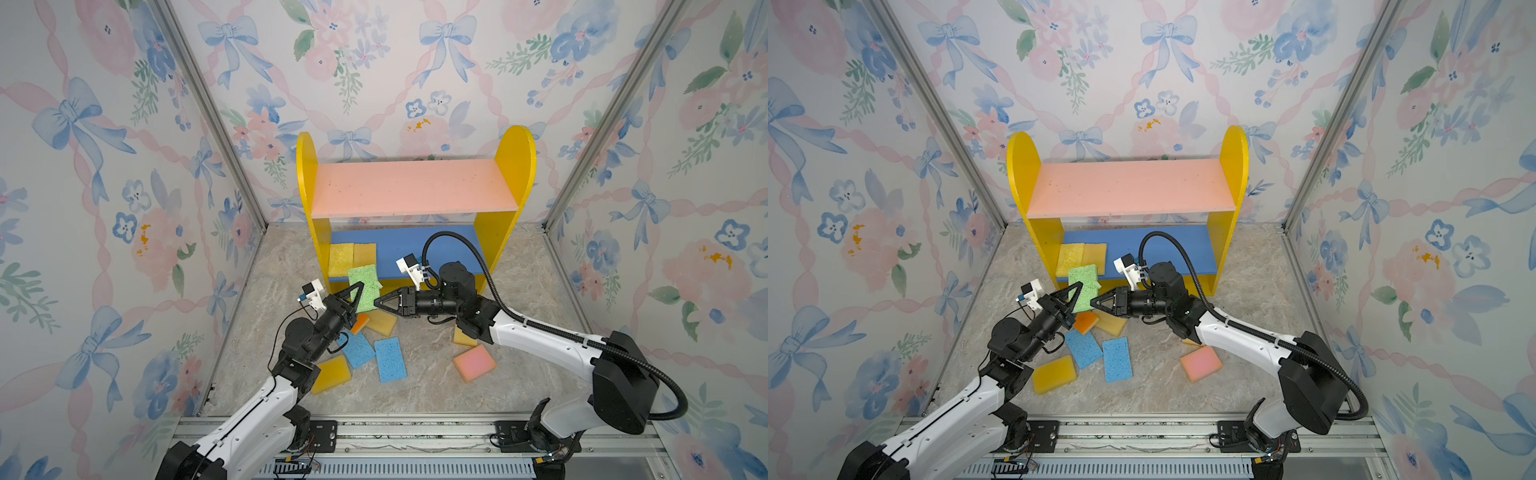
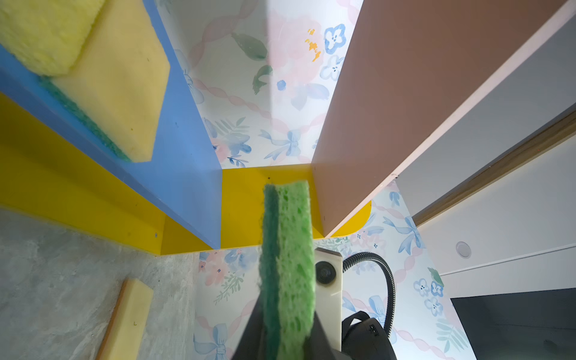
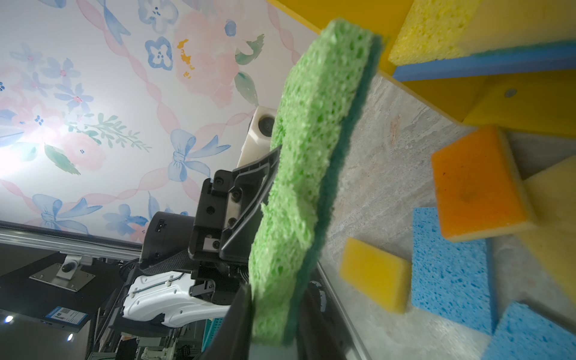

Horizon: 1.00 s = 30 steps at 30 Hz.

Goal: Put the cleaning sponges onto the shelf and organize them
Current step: 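Carry the green sponge with the right gripper onto the blue shelf while the left withdraws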

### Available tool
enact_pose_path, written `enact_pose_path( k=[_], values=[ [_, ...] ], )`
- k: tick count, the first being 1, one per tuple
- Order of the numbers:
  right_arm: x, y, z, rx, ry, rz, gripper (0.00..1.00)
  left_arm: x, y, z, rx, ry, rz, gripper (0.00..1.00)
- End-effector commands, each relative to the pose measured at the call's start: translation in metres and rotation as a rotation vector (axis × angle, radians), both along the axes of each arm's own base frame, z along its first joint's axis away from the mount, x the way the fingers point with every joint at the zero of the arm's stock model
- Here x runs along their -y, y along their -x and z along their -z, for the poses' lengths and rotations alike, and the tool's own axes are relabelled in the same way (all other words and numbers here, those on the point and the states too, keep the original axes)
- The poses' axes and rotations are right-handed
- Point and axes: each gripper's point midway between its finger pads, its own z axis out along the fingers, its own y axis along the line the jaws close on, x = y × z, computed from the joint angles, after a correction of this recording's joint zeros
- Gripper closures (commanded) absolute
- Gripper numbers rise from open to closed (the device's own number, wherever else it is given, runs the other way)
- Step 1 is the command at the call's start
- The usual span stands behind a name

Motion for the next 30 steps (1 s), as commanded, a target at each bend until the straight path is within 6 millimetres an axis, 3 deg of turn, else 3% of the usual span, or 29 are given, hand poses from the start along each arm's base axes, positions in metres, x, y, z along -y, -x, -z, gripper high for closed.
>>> enact_pose_path(
  k=[1, 3, 4, 10, 12, 16, 21, 23, 25, 30],
  values=[
    [-0.006, -0.004, -0.012, 0.025, -0.03, 0.013, 0.84, 0.002, 0.005, -0.008, 0.036, 0.007, 0.016, 0.83],
    [-0.005, -0.006, -0.01, 0.025, -0.015, 0.024, 0.87, 0.001, 0.005, -0.007, 0.034, 0.007, 0.014, 0.81],
    [-0.004, -0.006, -0.008, 0.028, -0.004, 0.027, 0.87, 0.002, 0.005, -0.005, 0.031, 0.007, 0.014, 0.74],
    [0.009, -0.012, -0.003, 0.05, 0.053, 0.071, 0.89, 0.002, 0.007, -0.006, 0.061, -0.028, 0.017, 0.03],
    [0.017, -0.017, -0.004, 0.056, 0.068, 0.095, 0.89, 0.002, 0.008, -0.004, 0.067, -0.064, 0.026, 0.02],
    [0.044, -0.036, 0.003, 0.06, 0.17, 0.174, 0.89, -0.005, 0.007, 0.019, 0.008, -0.21, 0.041, 0.02],
    [0.081, -0.067, 0.025, 0.038, 0.334, 0.281, 0.88, -0.044, 0.004, 0.039, -0.048, -0.396, -0.027, 0.02],
    [0.086, -0.078, 0.027, 0.036, 0.337, 0.288, 0.88, -0.056, 0.001, 0.04, -0.052, -0.514, -0.049, 0.02],
    [0.087, -0.087, 0.031, 0.036, 0.335, 0.273, 0.88, -0.055, -0.002, 0.038, -0.034, -0.581, -0.023, 0.02],
    [0.084, -0.115, 0.038, 0.05, 0.346, 0.267, 0.89, -0.058, -0.013, 0.038, -0.013, -0.624, 0.051, 0.02]
  ],
)
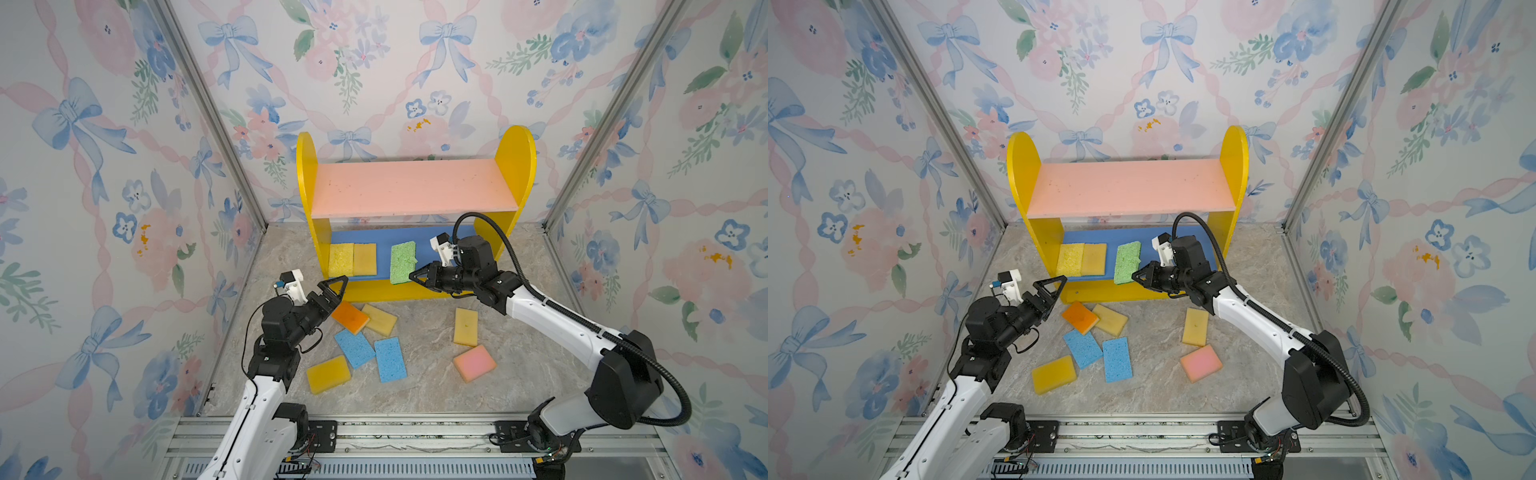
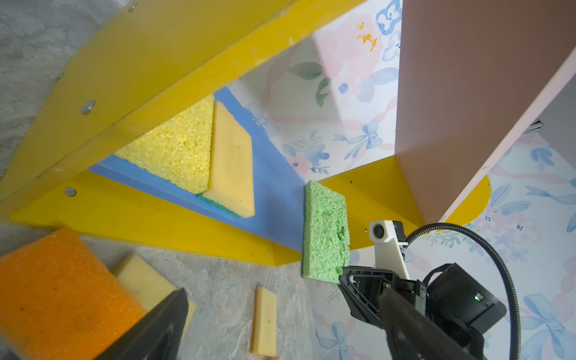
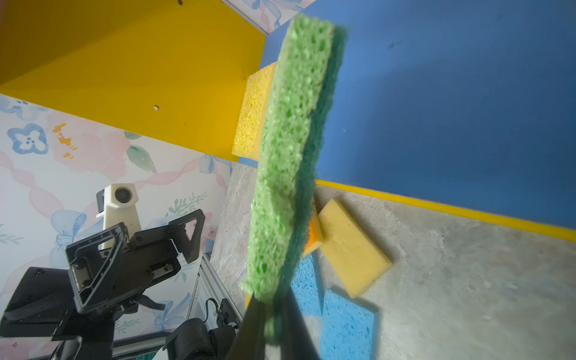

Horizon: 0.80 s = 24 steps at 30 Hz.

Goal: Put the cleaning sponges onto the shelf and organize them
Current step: 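Carry the green sponge with the right gripper onto the blue shelf while the left withdraws, then push the green sponge against the green-backed sponge on the blue shelf with the right gripper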

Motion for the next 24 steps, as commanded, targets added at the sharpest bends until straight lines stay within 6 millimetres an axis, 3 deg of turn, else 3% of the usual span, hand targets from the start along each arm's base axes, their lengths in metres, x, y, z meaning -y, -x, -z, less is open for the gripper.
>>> enact_pose_path(
  k=[1, 4, 5, 10, 18, 24],
  values=[
    [-0.003, -0.013, 0.003, 0.02, 0.028, -0.036, 0.89, 0.001, 0.003, 0.013, -0.014, -0.099, 0.102, 0.02],
    [-0.005, -0.028, 0.003, 0.022, 0.02, -0.032, 0.89, -0.016, -0.002, 0.021, -0.03, -0.15, 0.08, 0.02],
    [-0.007, -0.035, 0.011, 0.006, 0.025, -0.03, 0.88, -0.021, -0.003, 0.024, -0.035, -0.164, 0.071, 0.02],
    [-0.018, -0.051, 0.023, -0.025, 0.015, -0.046, 0.88, -0.031, -0.002, 0.037, -0.053, -0.236, 0.049, 0.02],
    [-0.029, -0.064, 0.038, -0.06, -0.001, -0.052, 0.88, -0.036, 0.002, 0.057, -0.083, -0.278, 0.042, 0.02],
    [-0.034, -0.07, 0.047, -0.083, -0.014, -0.057, 0.85, -0.037, 0.003, 0.061, -0.09, -0.281, 0.043, 0.02]
  ],
)
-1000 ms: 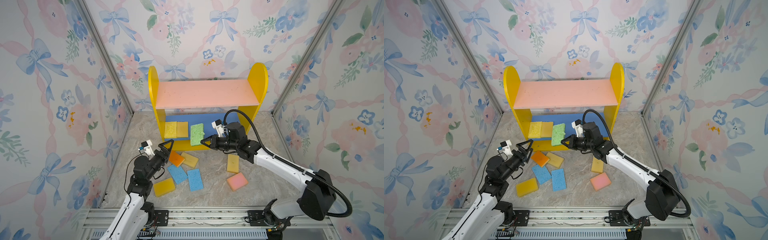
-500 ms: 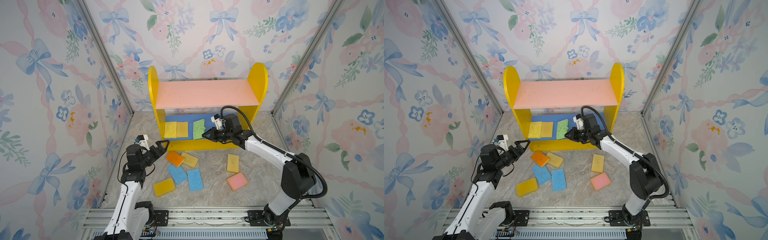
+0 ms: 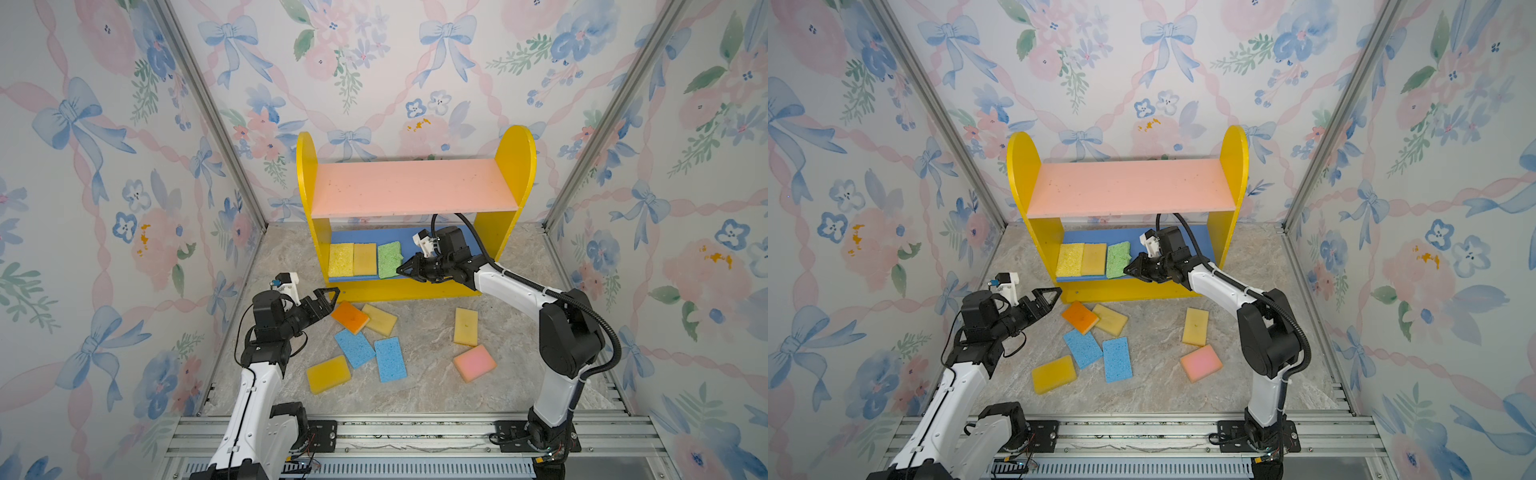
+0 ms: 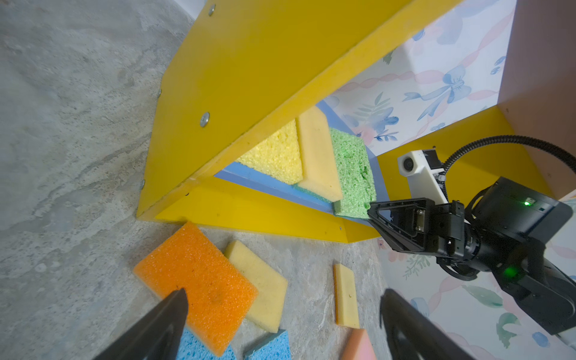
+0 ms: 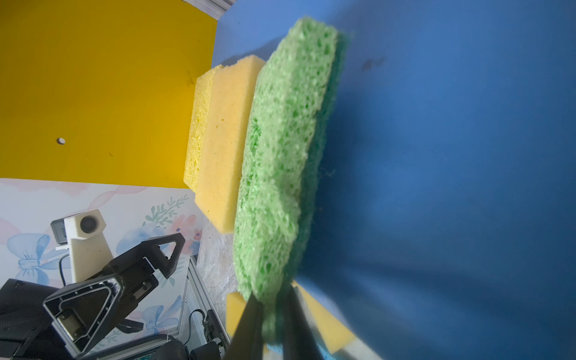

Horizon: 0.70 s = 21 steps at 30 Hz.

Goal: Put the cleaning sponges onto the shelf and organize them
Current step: 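Push the green sponge against the green-backed sponge on the blue shelf with the right gripper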

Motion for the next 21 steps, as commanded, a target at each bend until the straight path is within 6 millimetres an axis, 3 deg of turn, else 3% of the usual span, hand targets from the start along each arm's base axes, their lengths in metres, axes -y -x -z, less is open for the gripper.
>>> enact_pose_path(
  k=[1, 16, 21],
  values=[
    [-0.004, -0.012, -0.008, 0.018, -0.032, -0.001, 0.84, -0.001, 0.003, 0.01, -0.017, -0.02, 0.008, 0.02],
    [0.003, -0.019, 0.003, -0.002, -0.027, 0.049, 0.84, 0.0, 0.005, 0.01, -0.018, -0.011, 0.011, 0.02],
    [-0.003, -0.019, 0.001, -0.008, -0.051, 0.031, 0.83, 0.0, 0.006, 0.011, -0.018, -0.011, 0.012, 0.02]
  ],
)
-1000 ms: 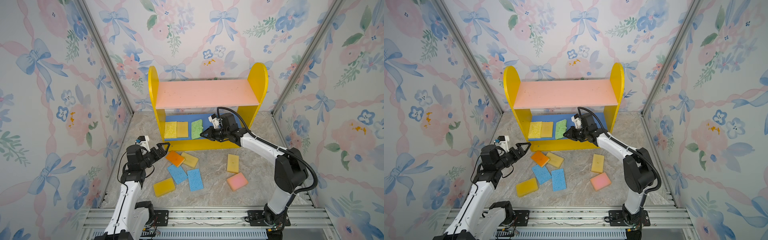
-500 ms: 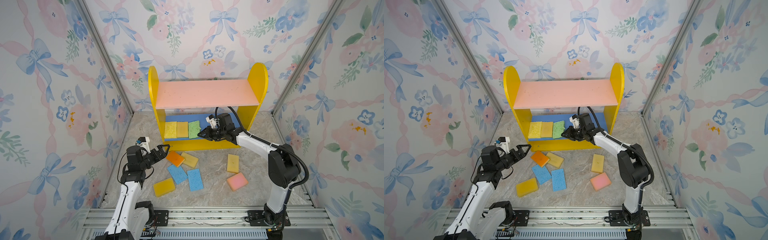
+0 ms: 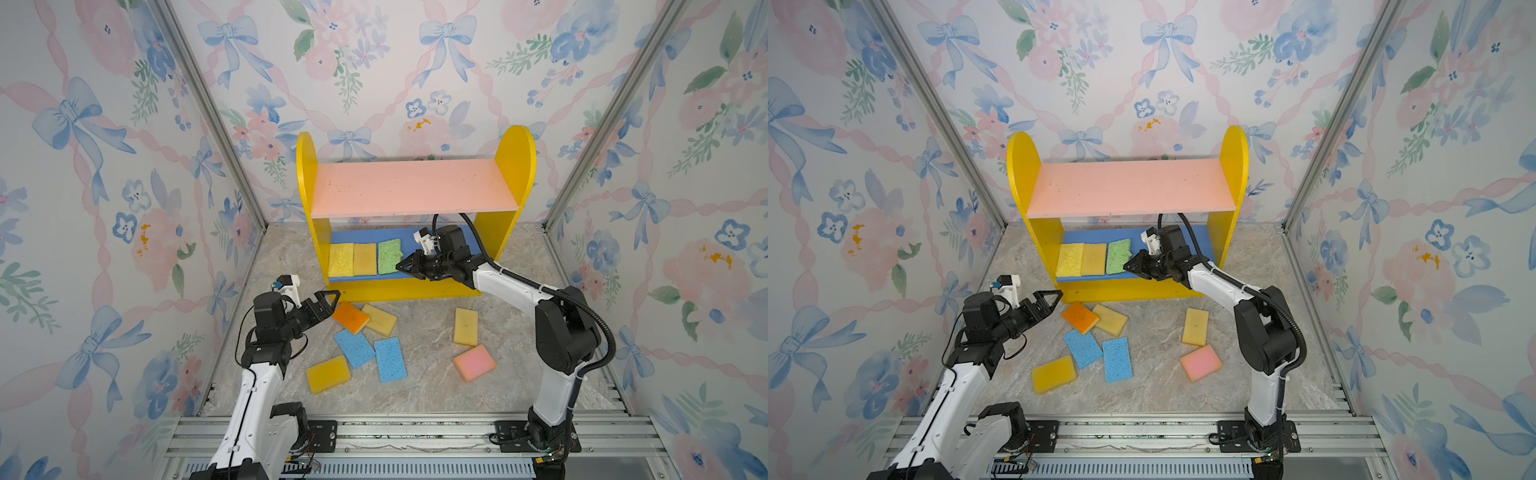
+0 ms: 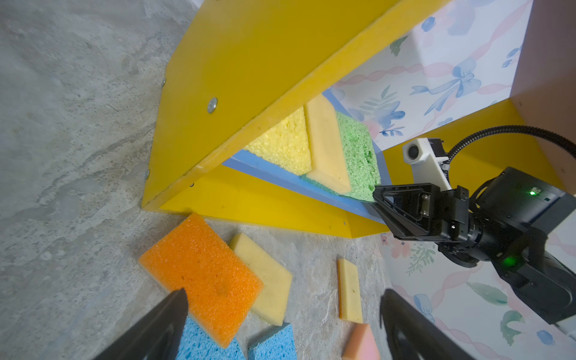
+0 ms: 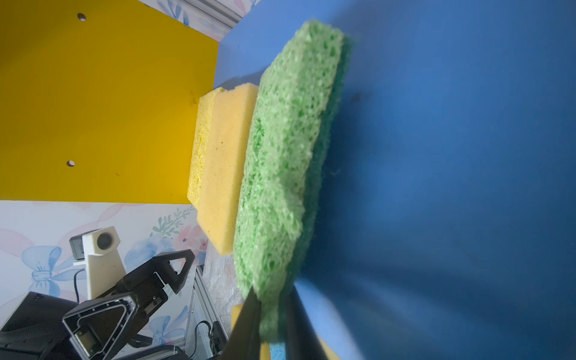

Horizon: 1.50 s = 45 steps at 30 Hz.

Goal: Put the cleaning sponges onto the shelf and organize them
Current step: 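Push the green sponge against the green-backed sponge on the blue shelf with the right gripper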

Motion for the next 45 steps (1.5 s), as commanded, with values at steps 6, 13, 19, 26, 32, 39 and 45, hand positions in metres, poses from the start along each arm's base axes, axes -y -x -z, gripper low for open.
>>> enact_pose_path(
  k=[6, 13, 19, 26, 32, 39, 45],
  values=[
    [-0.01, -0.001, 0.001, -0.005, -0.018, -0.035, 0.84, -0.001, 0.004, 0.005, 0.002, -0.008, 0.007, 0.02],
    [-0.009, 0.0, 0.003, -0.012, -0.002, -0.039, 0.73, -0.002, 0.006, 0.006, 0.004, -0.008, 0.004, 0.02],
    [0.0, 0.002, 0.007, 0.005, 0.128, -0.025, 0.53, -0.002, 0.007, 0.006, 0.005, -0.005, 0.002, 0.02],
    [0.004, 0.01, 0.02, 0.025, 0.327, -0.053, 0.42, -0.002, 0.008, 0.006, 0.007, -0.002, 0.002, 0.02],
    [-0.012, 0.012, 0.021, 0.049, 0.35, -0.08, 0.41, -0.001, 0.01, 0.008, 0.007, 0.0, 0.004, 0.02],
    [-0.02, 0.009, 0.017, 0.074, 0.361, -0.089, 0.4, -0.001, 0.011, 0.008, 0.009, 0.0, 0.005, 0.02],
    [-0.011, 0.011, 0.016, 0.084, 0.402, -0.074, 0.4, -0.002, 0.011, 0.008, 0.009, 0.0, 0.004, 0.02]
  ],
)
